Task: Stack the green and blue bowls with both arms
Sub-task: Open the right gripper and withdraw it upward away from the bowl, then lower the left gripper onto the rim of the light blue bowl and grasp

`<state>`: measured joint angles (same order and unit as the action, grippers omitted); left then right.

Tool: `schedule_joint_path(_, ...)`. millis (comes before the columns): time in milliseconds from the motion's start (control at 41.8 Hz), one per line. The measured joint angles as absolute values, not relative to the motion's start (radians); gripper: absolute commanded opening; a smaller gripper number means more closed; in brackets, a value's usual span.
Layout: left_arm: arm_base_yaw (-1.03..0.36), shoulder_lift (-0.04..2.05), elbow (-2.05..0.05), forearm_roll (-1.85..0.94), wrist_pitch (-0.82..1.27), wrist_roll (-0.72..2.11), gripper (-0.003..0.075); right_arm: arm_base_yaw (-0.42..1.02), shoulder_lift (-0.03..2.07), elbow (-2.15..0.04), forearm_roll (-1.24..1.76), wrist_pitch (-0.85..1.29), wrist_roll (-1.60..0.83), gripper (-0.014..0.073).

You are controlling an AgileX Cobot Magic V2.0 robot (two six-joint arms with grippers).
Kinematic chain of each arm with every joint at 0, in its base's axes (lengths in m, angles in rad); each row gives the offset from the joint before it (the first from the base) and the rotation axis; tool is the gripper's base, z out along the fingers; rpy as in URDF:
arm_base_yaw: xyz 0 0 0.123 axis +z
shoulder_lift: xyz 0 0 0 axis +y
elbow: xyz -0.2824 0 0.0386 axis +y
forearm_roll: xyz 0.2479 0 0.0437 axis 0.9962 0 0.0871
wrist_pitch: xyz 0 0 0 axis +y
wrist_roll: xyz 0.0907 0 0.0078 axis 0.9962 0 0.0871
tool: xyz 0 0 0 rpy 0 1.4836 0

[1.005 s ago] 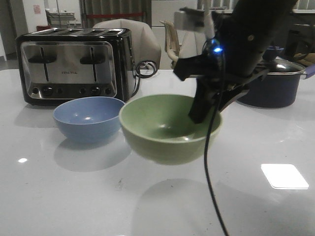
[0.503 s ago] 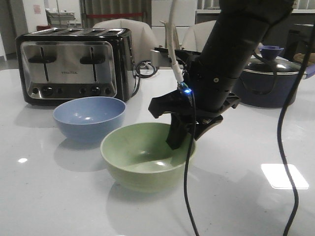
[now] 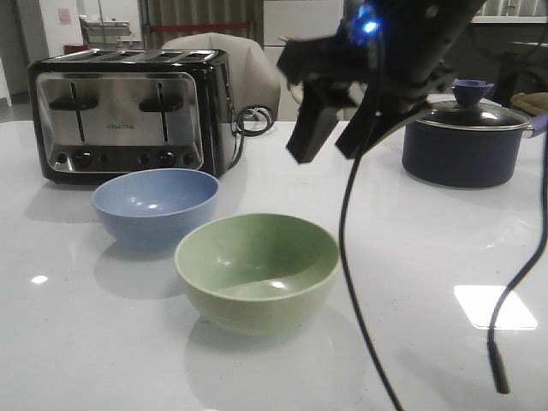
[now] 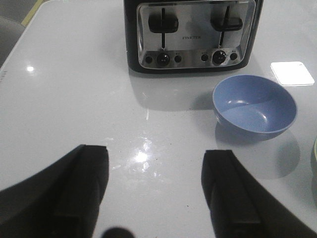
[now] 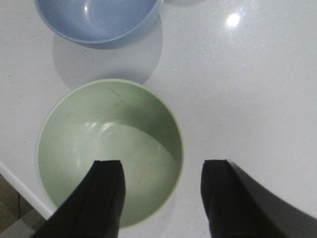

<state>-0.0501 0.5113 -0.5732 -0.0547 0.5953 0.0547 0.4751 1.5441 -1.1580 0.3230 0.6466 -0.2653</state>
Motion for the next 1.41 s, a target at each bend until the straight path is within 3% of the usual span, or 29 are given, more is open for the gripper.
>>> schedule_joint_path(455,-0.05,0.511,-0.573,-0.055,0.595,0.055,0.0476,0.475,0.944,-0.758,0.255,0.721,-0.268,0.0465)
schedule_joint_path(742,-0.067,0.563,-0.614,-0.055,0.617,0.061,0.0477,0.475,0.782,-0.648,0.251,0.729,-0.268,0.0465)
schedule_joint_path(981,-0.205,0.795,-0.761,-0.051,0.651,0.082,0.0483,0.475,0.774,-0.647,0.251,0.729,-0.268,0.0465)
schedule_joint_path(1196,-0.255,1.104,-0.902,-0.051,0.655,0.084,0.0633,0.475,0.774,-0.647,0.25,0.729,-0.268,0.0465)
schedule_joint_path(1412,-0.255,1.42,-1.06,-0.052,0.655,0.084,0.0637,0.475,0.774,-0.647,0.248,0.729,-0.268,0.0465)
